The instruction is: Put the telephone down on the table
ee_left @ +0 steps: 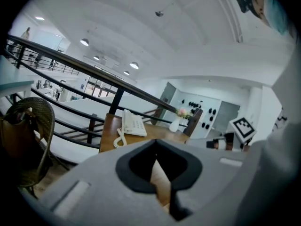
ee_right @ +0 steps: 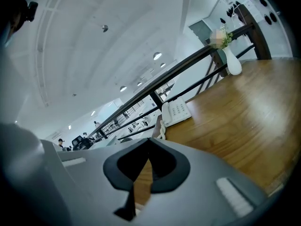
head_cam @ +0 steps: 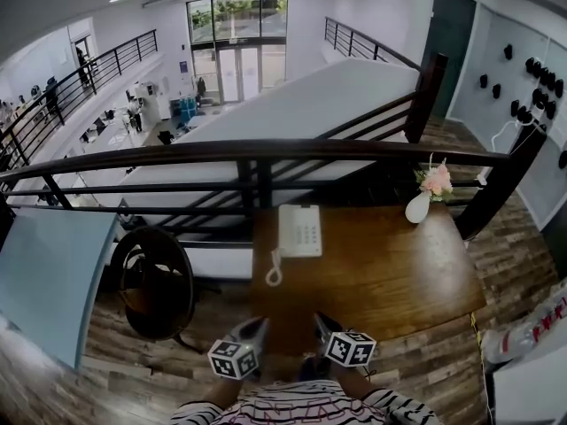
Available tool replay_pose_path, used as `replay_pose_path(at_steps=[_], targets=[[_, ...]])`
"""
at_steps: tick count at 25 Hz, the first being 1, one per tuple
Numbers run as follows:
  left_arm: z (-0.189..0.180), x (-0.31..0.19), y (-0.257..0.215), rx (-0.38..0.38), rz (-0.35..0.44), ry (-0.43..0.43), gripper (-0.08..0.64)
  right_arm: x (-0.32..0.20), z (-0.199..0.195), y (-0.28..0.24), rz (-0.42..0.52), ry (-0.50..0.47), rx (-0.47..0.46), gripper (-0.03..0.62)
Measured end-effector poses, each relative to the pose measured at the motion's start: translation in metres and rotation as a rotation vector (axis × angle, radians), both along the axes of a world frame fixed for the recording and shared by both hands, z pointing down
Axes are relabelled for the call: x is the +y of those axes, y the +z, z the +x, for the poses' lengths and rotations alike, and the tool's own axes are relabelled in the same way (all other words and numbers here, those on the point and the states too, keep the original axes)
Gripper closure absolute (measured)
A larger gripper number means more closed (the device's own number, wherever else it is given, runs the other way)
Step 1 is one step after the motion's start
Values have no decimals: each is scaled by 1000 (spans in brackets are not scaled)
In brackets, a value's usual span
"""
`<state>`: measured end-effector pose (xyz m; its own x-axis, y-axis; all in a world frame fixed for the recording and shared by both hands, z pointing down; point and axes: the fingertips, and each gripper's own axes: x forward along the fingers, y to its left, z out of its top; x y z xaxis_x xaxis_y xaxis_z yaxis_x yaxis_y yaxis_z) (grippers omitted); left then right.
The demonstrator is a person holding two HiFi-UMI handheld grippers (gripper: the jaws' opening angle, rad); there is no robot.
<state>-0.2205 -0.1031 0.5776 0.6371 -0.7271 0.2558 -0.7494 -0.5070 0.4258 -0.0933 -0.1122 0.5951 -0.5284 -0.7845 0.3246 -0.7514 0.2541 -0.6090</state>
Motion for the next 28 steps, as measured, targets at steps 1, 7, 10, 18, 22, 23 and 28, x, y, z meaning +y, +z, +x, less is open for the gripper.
replay_pose_path(at_steps=[1,7,10,18,22,23,28], targets=[[-1,2,0,-3,1,-2,558,2,-1,1,-2,-4,6,592],[-7,13,4,-21,-6,-26,559,12,-3,3,-22,-23,41,592],[-10,14,4,-13,-7,-50,558,14,-5,4,-21,-26,56,593],[-10,11,-2,-9,0,-57,560,12,-6,-1,-11,-25,98,594],[-5,8,-4,-5,1,-44,559,9,-6,0,-12,-27,101,594],[-4,7,-4,-5,1,-41,558,8,-6,-1,-11,-28,98,594],[-5,1,-8,-6,3,-40,558,6,-6,-4,-14,-33,105,594]])
